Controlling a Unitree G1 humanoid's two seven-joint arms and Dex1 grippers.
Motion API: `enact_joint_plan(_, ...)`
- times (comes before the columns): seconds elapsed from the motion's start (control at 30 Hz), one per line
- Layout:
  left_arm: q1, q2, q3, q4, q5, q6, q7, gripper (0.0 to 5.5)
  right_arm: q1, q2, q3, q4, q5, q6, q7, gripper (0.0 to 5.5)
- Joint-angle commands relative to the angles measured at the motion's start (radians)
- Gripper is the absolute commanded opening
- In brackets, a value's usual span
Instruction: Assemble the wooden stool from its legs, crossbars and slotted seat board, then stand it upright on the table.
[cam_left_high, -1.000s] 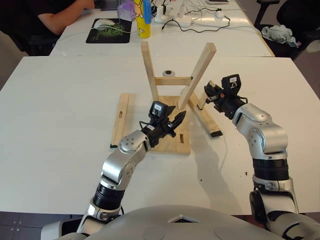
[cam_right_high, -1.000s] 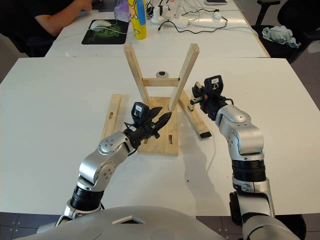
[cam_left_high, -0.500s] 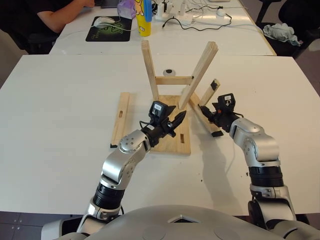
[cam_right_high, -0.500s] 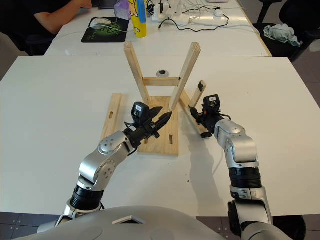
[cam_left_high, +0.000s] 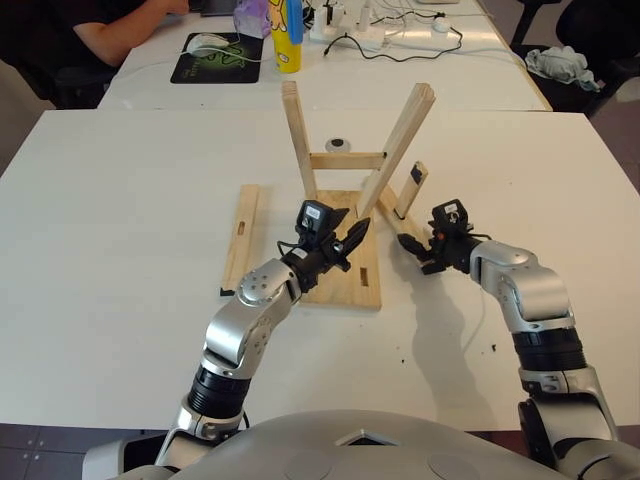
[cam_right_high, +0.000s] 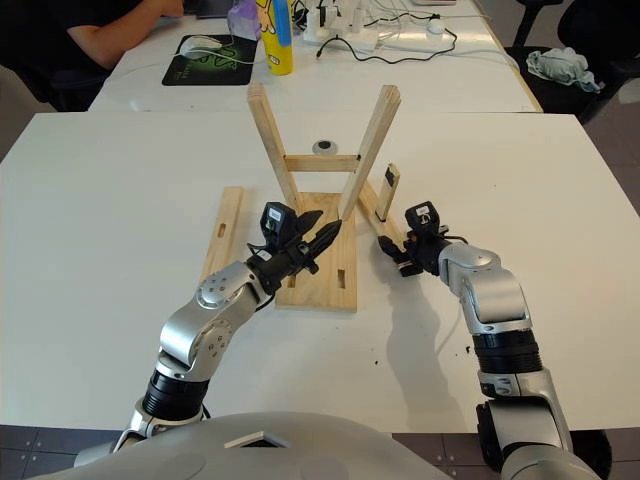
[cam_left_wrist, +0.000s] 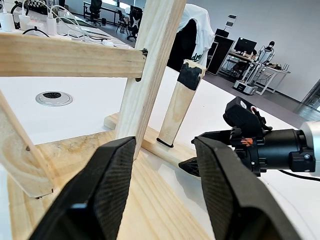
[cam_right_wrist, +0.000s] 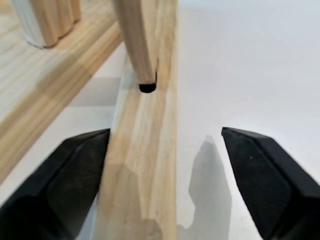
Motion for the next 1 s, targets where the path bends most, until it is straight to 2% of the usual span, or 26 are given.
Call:
enact_joint_plan(0.03,-0.005,0.001,0.003,0.002,0.011,0.000,0.003,2.17,-0.020,0.003,0.006,0.023,-0.016,0.010,0.004,3.74)
enact_joint_plan(0.43,0.002,0.000,0.001,0.001,0.013,-0.001,0.006,2.17,0.084,-0.019,-0.022,-0.024,-0.026,0.106,-0.015,2.07)
enact_joint_plan(0.73,-0.009,0.014,-0.009,0.002,0.008,0.009,-0.016,2.17,0.337,0.001,-0.200,-0.195,-0.027,0.160,-0.101,2.07)
enact_joint_plan(0.97,-0.024,0.026,-0.013,0.014,0.007,0.014,-0.039,2.17,0.320,0.076,-0.195,-0.215,-0.014,0.100,-0.143,2.07)
enact_joint_plan(1.0,-0.030,0.027,-0.011,0.017,0.005,0.014,-0.043,2.17,0.309,0.087,-0.195,-0.217,-0.009,0.098,-0.147,2.45)
